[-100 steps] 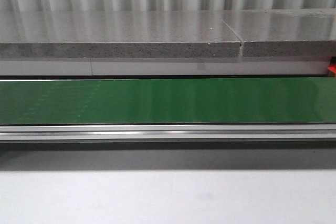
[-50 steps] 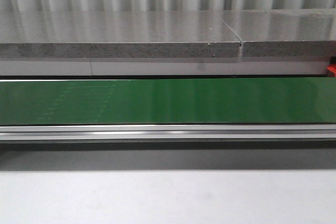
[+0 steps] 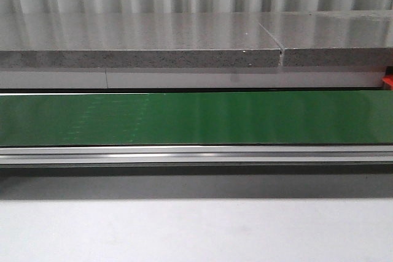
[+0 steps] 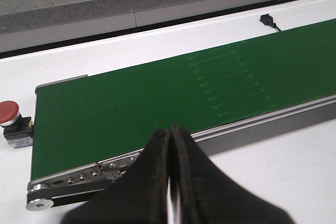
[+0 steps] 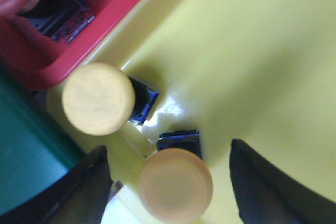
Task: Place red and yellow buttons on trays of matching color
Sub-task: 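Raise the right gripper back above the belt's far end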
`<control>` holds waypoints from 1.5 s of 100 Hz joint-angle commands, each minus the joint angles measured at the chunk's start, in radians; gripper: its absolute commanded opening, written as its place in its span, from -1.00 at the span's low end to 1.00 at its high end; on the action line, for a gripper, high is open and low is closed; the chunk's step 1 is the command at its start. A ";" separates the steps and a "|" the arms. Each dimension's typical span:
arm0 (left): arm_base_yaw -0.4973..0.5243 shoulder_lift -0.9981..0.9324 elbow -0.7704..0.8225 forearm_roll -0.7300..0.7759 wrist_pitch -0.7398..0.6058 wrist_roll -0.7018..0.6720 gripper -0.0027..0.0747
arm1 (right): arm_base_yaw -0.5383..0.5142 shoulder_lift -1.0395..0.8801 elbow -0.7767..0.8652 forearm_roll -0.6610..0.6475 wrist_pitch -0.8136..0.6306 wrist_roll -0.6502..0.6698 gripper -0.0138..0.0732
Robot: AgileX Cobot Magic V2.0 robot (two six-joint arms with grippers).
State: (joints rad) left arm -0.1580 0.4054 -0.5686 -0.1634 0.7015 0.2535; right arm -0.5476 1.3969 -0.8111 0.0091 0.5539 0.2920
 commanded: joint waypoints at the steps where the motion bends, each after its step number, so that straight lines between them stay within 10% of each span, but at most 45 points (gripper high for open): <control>1: -0.007 0.007 -0.029 -0.014 -0.064 -0.003 -0.99 | 0.001 -0.075 -0.022 -0.009 -0.015 -0.024 0.34; 33: -0.007 0.007 -0.029 -0.014 -0.064 -0.003 -0.99 | 0.145 -0.225 -0.022 -0.009 0.013 -0.063 -0.85; 91: -0.007 0.007 -0.029 -0.014 -0.064 -0.003 -0.99 | 0.638 -0.425 -0.022 -0.041 0.030 -0.170 -0.84; 150: -0.007 0.007 -0.029 -0.016 -0.064 -0.003 -0.99 | 0.775 -0.753 0.175 -0.009 0.066 -0.306 -0.84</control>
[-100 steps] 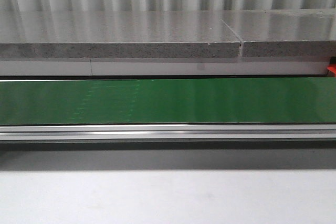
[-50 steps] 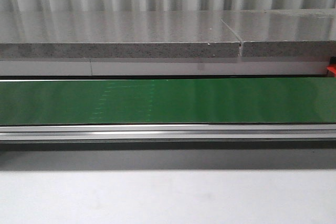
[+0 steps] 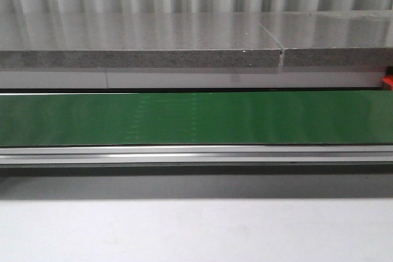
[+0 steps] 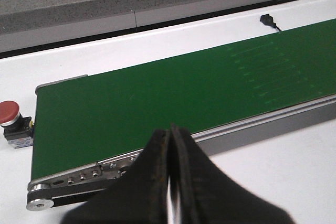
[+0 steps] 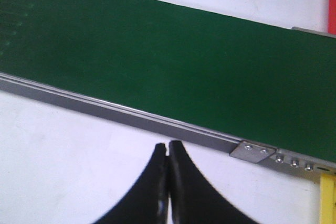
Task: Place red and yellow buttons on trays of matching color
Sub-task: 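Raise the right gripper back above the belt's far end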
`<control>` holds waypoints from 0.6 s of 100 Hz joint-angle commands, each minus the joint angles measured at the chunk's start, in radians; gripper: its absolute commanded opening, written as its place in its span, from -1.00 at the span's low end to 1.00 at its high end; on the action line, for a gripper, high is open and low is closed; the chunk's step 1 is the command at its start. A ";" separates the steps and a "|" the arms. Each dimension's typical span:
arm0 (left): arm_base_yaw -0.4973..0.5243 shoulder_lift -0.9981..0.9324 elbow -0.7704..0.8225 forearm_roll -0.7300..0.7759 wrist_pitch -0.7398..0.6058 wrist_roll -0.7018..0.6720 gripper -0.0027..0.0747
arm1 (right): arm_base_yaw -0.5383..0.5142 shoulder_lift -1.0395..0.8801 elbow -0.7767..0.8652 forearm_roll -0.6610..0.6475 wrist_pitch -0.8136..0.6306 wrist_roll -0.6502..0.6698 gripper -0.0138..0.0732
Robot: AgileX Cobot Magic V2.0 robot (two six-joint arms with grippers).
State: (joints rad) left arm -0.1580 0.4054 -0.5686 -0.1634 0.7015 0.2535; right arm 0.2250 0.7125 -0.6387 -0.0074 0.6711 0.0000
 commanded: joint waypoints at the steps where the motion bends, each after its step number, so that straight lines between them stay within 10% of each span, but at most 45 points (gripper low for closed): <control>1: -0.007 0.007 -0.029 -0.016 -0.064 -0.003 -0.99 | 0.002 -0.081 0.009 0.007 -0.051 -0.014 -0.84; 60: 0.013 0.092 -0.072 0.066 -0.109 -0.153 -0.99 | 0.002 -0.287 0.076 0.007 -0.040 -0.014 -0.84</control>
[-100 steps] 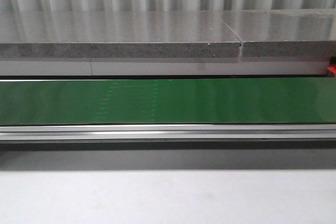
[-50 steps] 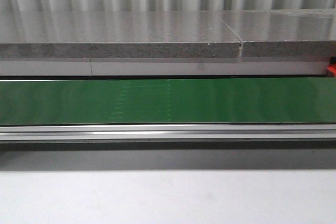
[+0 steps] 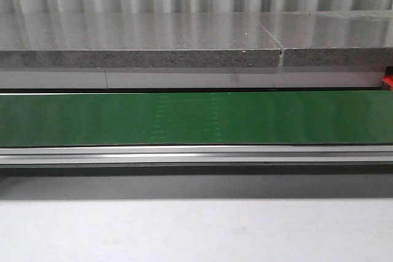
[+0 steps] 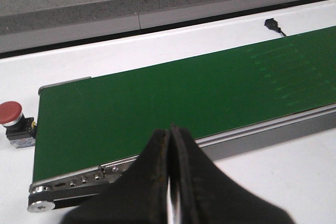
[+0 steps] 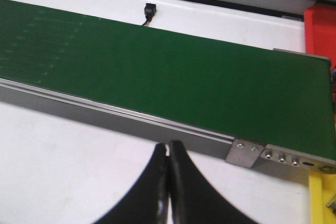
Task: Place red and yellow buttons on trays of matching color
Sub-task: 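Raise the right gripper back above the belt's far end, then move the left gripper over the remaining buttons beside the belt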
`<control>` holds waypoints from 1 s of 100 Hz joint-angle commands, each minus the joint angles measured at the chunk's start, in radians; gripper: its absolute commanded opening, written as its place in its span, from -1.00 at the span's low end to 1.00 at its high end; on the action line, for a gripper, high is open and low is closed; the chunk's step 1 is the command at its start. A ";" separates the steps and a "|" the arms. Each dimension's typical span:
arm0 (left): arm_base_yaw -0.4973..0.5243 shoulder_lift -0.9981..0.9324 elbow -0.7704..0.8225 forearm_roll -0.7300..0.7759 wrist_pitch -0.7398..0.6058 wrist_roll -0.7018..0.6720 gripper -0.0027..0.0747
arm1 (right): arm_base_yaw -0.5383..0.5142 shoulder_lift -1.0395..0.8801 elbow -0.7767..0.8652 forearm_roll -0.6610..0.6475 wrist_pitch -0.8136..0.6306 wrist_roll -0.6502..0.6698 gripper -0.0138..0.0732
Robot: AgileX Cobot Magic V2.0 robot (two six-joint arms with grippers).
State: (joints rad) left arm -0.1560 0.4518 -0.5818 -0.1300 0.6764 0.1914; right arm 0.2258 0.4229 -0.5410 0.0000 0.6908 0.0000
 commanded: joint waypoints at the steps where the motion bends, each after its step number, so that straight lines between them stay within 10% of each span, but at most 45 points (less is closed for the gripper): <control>1: 0.014 0.057 -0.065 0.042 -0.083 -0.104 -0.99 | 0.002 0.003 -0.022 0.000 -0.060 -0.014 -0.84; 49: 0.279 0.388 -0.284 0.082 0.051 -0.210 -0.95 | 0.002 0.003 -0.022 0.000 -0.057 -0.014 -0.84; 80: 0.464 0.585 -0.361 0.079 0.045 -0.210 0.18 | 0.002 0.003 -0.022 0.000 -0.057 -0.014 -0.84; 100: 0.545 0.735 -0.460 0.061 0.103 -0.210 0.30 | 0.002 0.003 -0.022 0.000 -0.057 -0.014 -0.84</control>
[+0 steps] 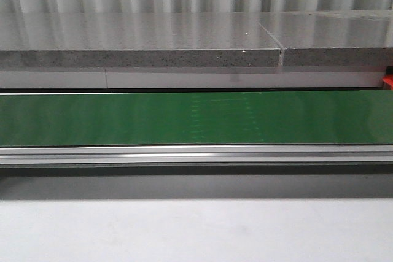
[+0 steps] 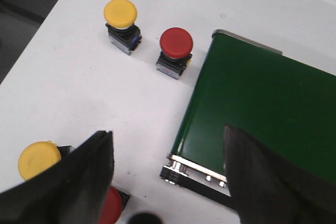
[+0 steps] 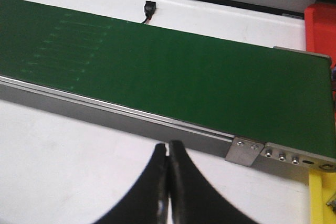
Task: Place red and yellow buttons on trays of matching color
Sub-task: 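Move the left gripper over the remaining buttons beside the belt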
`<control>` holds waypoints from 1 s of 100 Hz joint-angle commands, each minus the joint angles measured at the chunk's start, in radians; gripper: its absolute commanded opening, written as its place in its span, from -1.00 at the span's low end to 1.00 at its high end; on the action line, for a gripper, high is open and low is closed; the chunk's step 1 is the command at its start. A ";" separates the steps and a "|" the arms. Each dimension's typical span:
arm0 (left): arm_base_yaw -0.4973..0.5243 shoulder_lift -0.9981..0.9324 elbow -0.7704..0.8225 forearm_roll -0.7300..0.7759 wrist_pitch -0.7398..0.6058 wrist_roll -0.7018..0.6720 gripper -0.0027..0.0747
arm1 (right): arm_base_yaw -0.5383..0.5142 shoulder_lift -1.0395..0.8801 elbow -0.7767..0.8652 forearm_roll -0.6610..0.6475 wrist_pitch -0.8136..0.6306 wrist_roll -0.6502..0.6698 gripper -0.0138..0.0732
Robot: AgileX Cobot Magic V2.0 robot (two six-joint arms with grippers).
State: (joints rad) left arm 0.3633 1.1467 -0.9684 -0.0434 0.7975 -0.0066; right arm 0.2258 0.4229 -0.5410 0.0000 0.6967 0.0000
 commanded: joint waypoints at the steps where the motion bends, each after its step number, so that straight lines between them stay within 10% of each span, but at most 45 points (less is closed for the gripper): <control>1: 0.031 0.052 -0.078 -0.029 -0.009 -0.012 0.30 | 0.002 0.003 -0.022 0.000 -0.063 -0.014 -0.84; 100: 0.166 0.808 -0.745 -0.209 0.304 -0.142 0.24 | 0.002 0.003 -0.022 0.000 -0.062 -0.014 -0.84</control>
State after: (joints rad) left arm 0.5267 1.9725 -1.6536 -0.2257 1.1032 -0.1193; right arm 0.2258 0.4229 -0.5410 0.0000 0.6967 -0.0054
